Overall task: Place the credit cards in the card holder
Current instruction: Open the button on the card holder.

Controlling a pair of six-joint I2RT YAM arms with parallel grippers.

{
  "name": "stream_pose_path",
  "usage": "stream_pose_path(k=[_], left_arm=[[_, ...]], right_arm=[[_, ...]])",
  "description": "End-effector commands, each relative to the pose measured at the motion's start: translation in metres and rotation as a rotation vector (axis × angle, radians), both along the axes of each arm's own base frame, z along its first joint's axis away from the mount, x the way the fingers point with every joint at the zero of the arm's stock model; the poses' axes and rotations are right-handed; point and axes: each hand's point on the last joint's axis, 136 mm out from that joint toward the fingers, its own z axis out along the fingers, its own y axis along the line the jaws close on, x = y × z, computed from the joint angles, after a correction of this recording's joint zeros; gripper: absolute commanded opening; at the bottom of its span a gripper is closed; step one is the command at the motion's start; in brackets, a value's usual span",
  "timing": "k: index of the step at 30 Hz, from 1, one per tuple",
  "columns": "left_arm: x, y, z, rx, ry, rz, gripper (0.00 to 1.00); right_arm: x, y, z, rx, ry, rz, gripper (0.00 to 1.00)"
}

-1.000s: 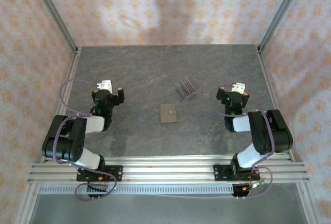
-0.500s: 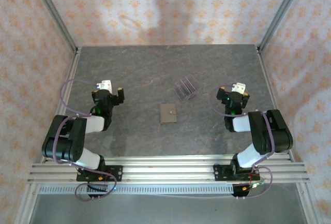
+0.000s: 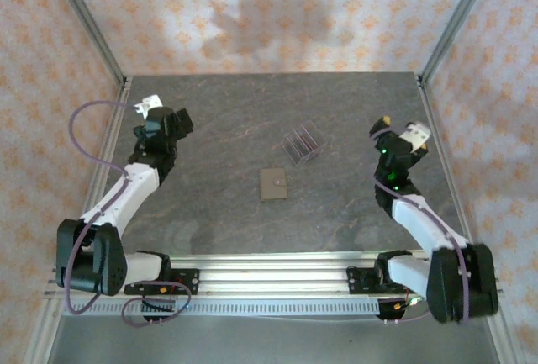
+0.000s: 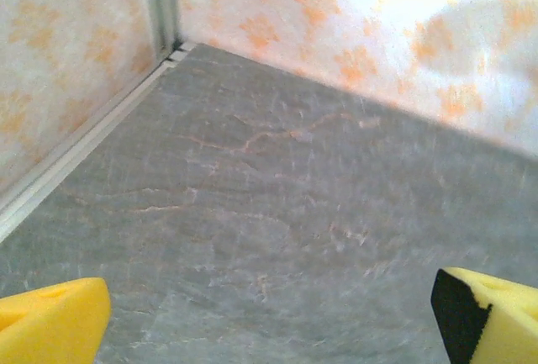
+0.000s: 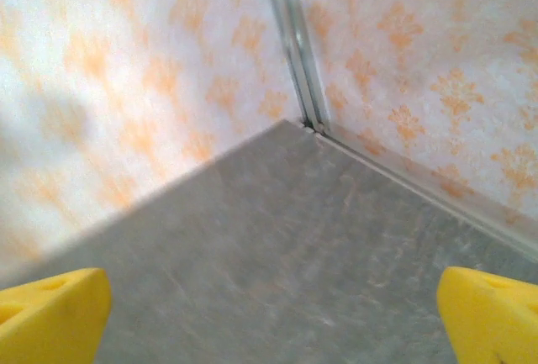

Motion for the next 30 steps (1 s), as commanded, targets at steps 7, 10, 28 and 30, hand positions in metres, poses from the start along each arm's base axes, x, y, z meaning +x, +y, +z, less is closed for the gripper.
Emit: stream_pose_path(k=[7, 10, 28, 30], left_arm=[[-0.044, -0.054, -0.088, -0.334, 0.391, -0.116, 1.0], [-0.046, -0.108, -0.091, -0.329, 0.446, -0.295, 0.98], [-0.039, -0.282, -0.136, -0.716, 0.525, -0.813, 0.24], [-0.037, -0.289, -0.141, -0.716, 0.539, -0.824, 0.24]], right_arm=[[-0.033, 0.026, -0.027, 0.194, 0.322, 0.054, 0.99], [-0.029, 0.073, -0.032, 0.129, 0.414, 0.184, 0.99], [-0.043, 0.322, -0.131, 0.074, 0.797, 0.852, 0.34], [-0.042, 0.328, -0.144, 0.069, 0.83, 0.857, 0.34]])
